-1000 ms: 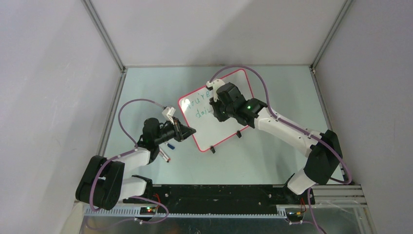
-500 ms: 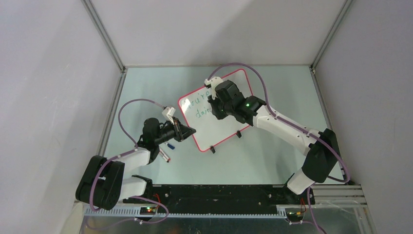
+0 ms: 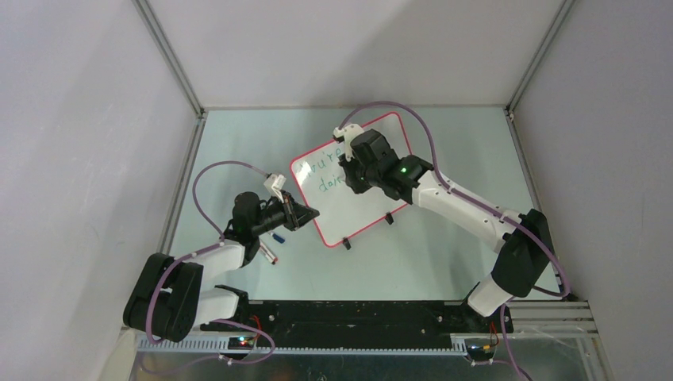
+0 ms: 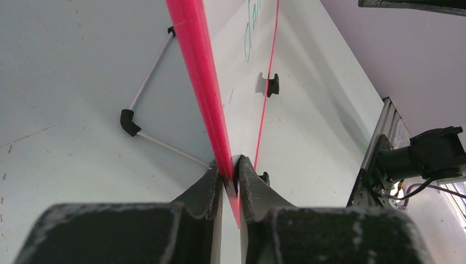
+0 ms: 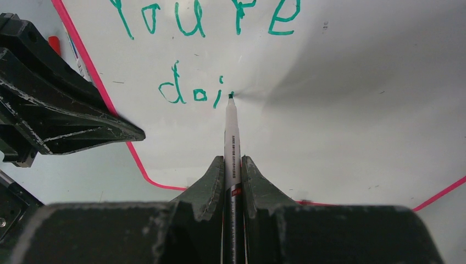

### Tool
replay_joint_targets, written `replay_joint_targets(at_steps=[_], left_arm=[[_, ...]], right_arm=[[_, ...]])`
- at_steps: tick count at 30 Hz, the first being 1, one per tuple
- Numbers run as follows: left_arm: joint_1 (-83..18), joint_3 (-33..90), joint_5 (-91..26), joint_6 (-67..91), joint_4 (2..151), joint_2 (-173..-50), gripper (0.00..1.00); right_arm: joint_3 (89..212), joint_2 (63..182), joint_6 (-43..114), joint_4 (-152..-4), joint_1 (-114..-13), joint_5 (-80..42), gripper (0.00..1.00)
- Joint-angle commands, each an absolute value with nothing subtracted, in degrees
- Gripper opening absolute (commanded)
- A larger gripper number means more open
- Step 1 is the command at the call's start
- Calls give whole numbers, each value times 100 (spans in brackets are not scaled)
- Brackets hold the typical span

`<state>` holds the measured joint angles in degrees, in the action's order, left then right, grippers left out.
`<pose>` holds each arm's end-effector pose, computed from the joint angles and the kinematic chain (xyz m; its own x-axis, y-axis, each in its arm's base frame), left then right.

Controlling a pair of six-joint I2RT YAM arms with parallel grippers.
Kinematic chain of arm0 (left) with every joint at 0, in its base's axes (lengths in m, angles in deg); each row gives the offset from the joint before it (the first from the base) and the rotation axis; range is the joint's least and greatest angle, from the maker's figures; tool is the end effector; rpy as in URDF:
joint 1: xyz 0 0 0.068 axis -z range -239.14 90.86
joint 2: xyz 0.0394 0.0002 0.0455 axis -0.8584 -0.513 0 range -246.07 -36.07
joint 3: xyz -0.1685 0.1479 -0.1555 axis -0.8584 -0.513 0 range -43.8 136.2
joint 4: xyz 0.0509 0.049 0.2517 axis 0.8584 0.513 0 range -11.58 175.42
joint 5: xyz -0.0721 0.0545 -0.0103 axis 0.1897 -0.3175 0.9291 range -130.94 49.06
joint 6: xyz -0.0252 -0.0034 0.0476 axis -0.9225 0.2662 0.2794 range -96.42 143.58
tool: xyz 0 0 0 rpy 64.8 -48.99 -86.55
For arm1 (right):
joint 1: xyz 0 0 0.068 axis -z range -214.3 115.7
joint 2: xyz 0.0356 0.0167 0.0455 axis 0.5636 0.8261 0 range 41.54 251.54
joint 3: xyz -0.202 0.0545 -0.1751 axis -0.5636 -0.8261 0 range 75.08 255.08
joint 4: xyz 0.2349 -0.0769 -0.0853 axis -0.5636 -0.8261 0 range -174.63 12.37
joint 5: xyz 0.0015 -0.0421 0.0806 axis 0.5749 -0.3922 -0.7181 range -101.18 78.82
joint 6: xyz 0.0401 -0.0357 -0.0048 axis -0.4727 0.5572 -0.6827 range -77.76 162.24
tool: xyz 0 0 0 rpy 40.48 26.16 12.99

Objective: Write a sentence on the whiteboard

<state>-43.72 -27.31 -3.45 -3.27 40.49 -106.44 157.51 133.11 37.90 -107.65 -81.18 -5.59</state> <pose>0.2087 -0.0800 0.1716 -0.5864 -0.2100 -0.7824 0.5719 0.5766 -0.5834 0.2510 0.2629 0.3287 -0.4815 -0.4037 -0.7779 -0.6401 0.7683 -0.0025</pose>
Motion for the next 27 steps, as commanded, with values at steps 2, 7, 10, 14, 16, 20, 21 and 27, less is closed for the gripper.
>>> replay_joint_targets(at_steps=[2, 7, 10, 14, 16, 20, 21, 27], left_arm=[[-4366, -2683, -722, 197, 4434, -10661, 7], [-4360, -2688, -722, 201, 4436, -10657, 7], [-4365, -2680, -727, 203, 4436, -10658, 7], [-4366, -2682, -728, 204, 4441, -10657, 7], [-4365, -2682, -733, 202, 4440, -10656, 7], [-4361, -2682, -732, 203, 4441, -10663, 7], [-4365, -2683, -730, 204, 4441, -10665, 7], [-4366, -2683, -732, 201, 4441, -10664, 7]], right_arm=[[16008, 13356, 3829, -10665, -8008, -340, 0], [15990, 13329, 3822, -10664, -7984, -319, 0], [15977, 13307, 3807, -10671, -7964, -303, 0], [15955, 13279, 3803, -10670, -7936, -282, 0], [15942, 13263, 3802, -10668, -7920, -277, 0], [15917, 13235, 3794, -10666, -7898, -292, 0], [15909, 13229, 3794, -10664, -7898, -296, 0], [15810, 13178, 3755, -10690, -7904, -338, 0]])
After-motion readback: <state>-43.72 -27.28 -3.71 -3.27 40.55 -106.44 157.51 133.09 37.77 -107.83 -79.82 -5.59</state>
